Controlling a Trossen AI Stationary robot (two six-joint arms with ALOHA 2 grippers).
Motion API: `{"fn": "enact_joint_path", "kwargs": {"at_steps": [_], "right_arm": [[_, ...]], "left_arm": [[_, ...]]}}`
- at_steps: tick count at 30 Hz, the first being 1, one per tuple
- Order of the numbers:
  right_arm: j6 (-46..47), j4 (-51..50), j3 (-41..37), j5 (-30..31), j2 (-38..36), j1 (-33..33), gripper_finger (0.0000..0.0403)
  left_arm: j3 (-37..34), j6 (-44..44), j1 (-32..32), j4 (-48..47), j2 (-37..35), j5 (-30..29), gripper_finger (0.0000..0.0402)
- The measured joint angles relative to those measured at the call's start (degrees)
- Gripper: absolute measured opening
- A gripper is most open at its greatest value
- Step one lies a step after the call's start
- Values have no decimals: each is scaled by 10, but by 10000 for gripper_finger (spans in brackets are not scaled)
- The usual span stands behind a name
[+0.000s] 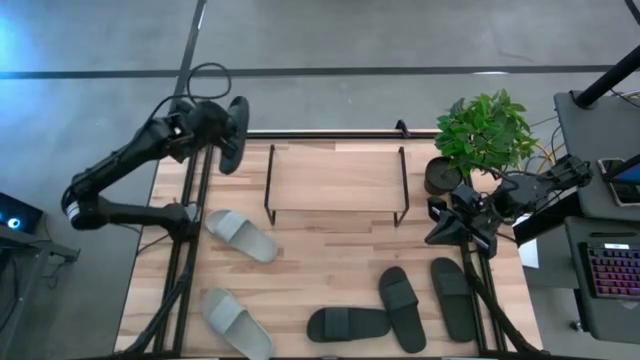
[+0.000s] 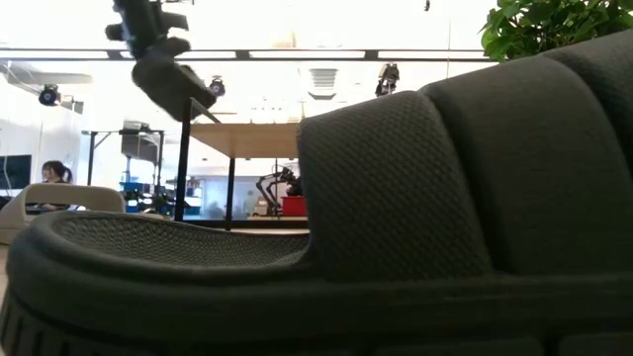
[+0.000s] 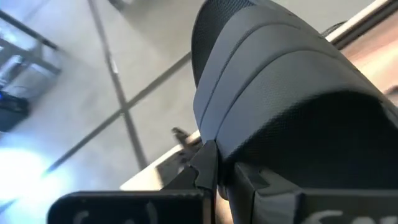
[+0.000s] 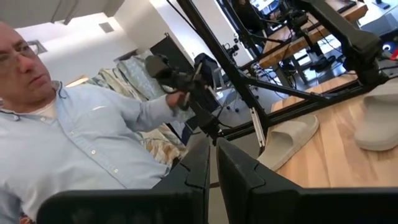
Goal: Pick and place slides into the shelf
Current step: Put the black slipper on the shelf
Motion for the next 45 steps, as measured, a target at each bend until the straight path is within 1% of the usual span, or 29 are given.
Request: {"fn": "enact_joint_path", "kwargs": {"at_steps": [4, 9, 12, 15, 20, 23, 28, 31, 35, 39, 45], "right_arm": [[0, 0, 0, 0, 0, 0, 22], [7, 0, 0, 0, 0, 0, 22], [11, 0, 0, 0, 0, 0, 22], [8, 0, 0, 0, 0, 0, 22], [7, 0, 0, -1, -7, 0, 22], [4, -2, 0, -2, -12, 0, 22], [0, -16, 0, -29, -13, 0, 22], [0, -26, 0, -36, -12, 0, 22], [0, -35, 0, -36, -12, 0, 22], [0, -39, 0, -36, -12, 0, 22], [0, -45, 0, -36, -12, 0, 22]], "left_arm": [[83, -63, -84, -64, 57, -2, 0], [163, -156, -187, -144, 134, -30, 0], [193, -192, -235, -156, 176, -34, 0], [219, -216, -266, -166, 219, -44, 0], [260, -280, -292, -220, 292, -61, 0], [286, -312, -301, -255, 339, -60, 0], [334, -317, -314, -268, 413, -59, 0], [349, -317, -315, -269, 446, -58, 0], [349, -317, -314, -269, 469, -54, 0], [348, -317, -315, -269, 470, -47, 0], [347, -295, -311, -269, 461, -72, 0]]}}
